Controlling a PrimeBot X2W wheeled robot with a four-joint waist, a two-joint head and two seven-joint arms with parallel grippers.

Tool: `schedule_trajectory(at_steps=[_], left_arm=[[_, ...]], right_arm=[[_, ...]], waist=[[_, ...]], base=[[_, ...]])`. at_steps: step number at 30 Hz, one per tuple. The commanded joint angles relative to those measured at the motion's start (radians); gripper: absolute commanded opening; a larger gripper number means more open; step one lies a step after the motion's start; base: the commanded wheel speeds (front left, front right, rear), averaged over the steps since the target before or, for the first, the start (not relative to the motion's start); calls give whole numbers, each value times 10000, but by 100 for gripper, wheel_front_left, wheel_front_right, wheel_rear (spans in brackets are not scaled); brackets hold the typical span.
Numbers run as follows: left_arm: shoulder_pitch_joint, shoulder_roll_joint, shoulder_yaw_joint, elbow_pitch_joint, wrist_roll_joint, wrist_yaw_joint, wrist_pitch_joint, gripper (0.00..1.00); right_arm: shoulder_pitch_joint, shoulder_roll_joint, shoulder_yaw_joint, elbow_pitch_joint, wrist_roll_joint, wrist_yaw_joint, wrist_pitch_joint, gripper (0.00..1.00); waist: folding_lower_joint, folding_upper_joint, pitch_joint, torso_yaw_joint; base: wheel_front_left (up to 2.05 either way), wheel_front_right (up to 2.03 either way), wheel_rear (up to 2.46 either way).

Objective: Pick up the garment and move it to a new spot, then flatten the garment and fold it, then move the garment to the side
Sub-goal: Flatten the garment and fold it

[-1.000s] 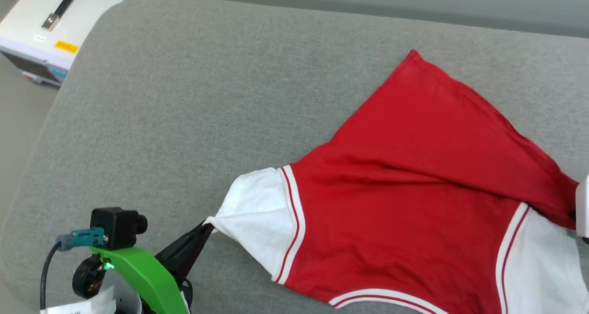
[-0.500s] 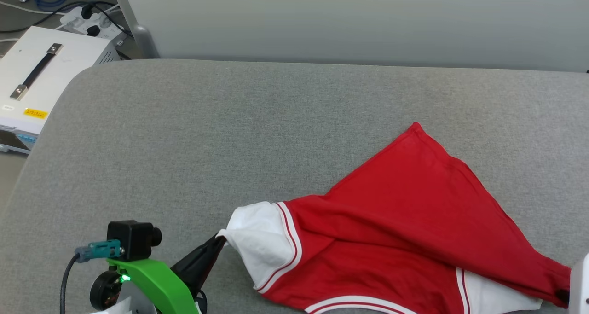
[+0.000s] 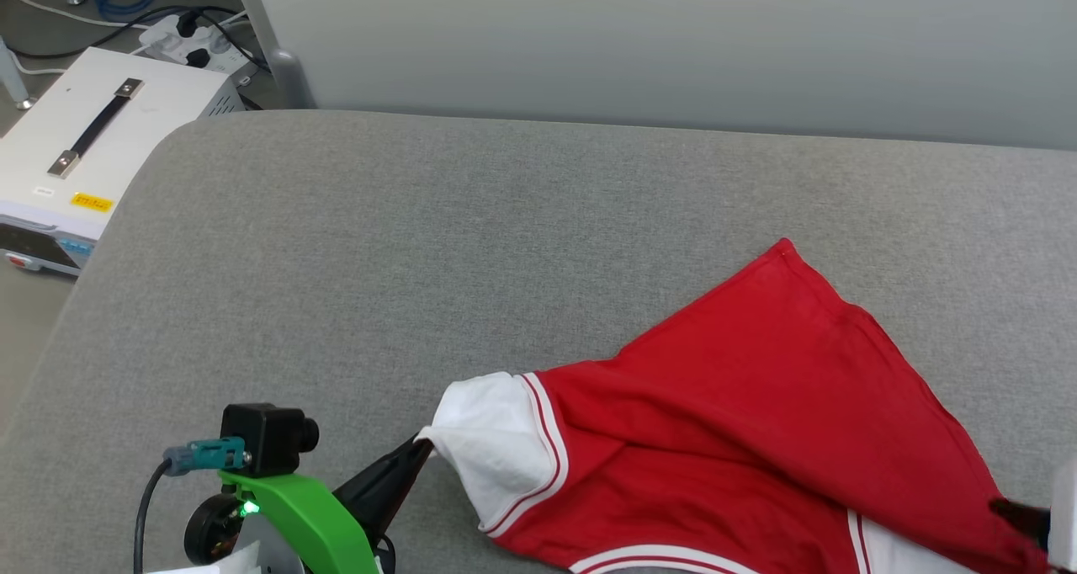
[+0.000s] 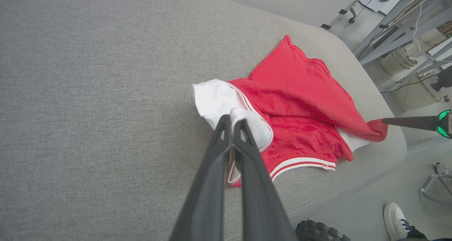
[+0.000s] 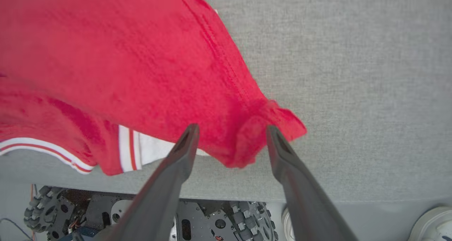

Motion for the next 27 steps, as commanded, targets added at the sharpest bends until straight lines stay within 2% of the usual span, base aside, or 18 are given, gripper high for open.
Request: schedule_trajectory(at_steps=[1,8,12,16,22,27], left_arm=[[-196,-13,4,-78,27,-64,44,0],[-352,7,-46,-428,182,-56,99,0],[-606,16,-63,-781,367,-69,157,0],[-907,32,-139,-1059,751,-71,176,0],[-1366,-248,-211,-1302,996,-217,105,0],[-1648,-508,-295,-1275,1114,-383,7,0]], right_arm=[[-430,-18,121,-273,319,-7,145,100],[-2078,-260,764,-940,775,-7,639,100],[-3191,-318,1351,-672,536,-7,696,100],[-4320,-211,1799,175,193,-7,609,100],[-5799,-562,2271,1723,-417,-7,523,100],[-6665,-824,2273,2687,-800,-7,472,100]], waist=[[1,-1,-6,122],[1,-1,330,517],[1,-1,866,883],[1,-1,1431,1253],[1,-1,2345,1868],[1,-1,2940,2308]], base=[[0,0,0],[0,0,0],[0,0,0],[0,0,0],[0,0,0],[0,0,0]])
